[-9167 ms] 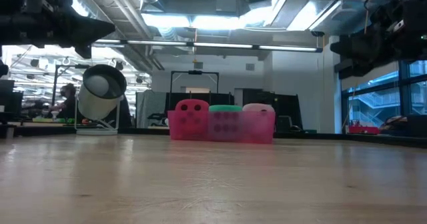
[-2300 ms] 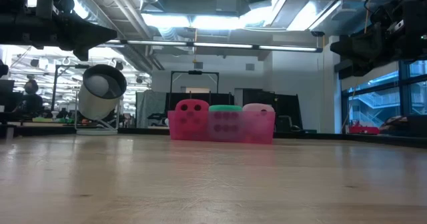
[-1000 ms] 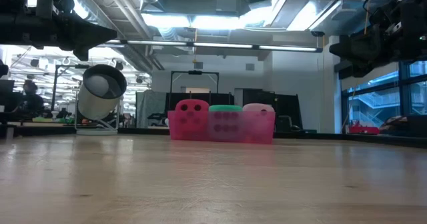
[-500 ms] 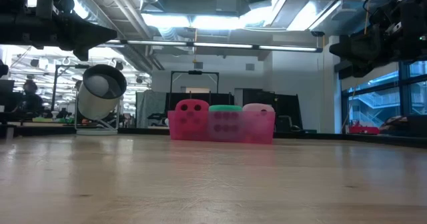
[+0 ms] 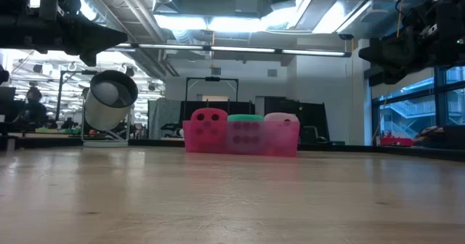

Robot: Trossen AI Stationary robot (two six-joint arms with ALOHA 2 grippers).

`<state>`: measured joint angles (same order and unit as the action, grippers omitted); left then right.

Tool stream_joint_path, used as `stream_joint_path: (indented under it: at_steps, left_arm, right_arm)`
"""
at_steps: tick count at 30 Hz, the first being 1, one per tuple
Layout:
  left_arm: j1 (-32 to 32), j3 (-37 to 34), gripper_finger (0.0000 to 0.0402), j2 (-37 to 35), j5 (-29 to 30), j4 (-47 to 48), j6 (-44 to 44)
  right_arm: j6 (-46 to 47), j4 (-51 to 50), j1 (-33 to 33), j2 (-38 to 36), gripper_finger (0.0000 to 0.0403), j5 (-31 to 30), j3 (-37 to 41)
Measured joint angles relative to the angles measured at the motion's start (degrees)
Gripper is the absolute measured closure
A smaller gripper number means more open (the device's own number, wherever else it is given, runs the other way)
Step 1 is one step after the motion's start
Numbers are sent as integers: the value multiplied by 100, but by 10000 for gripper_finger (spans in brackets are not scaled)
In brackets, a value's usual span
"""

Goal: Pick & Place Dice
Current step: Return to Home Position

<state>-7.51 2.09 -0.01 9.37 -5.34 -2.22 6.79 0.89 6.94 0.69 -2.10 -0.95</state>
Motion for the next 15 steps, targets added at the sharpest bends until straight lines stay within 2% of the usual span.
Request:
stream_joint_path:
  at_steps: [15]
  left_arm:
    - [2,0,400,0,1,0,-1]
  right_arm:
    - [0,0,0,0,381,0,0]
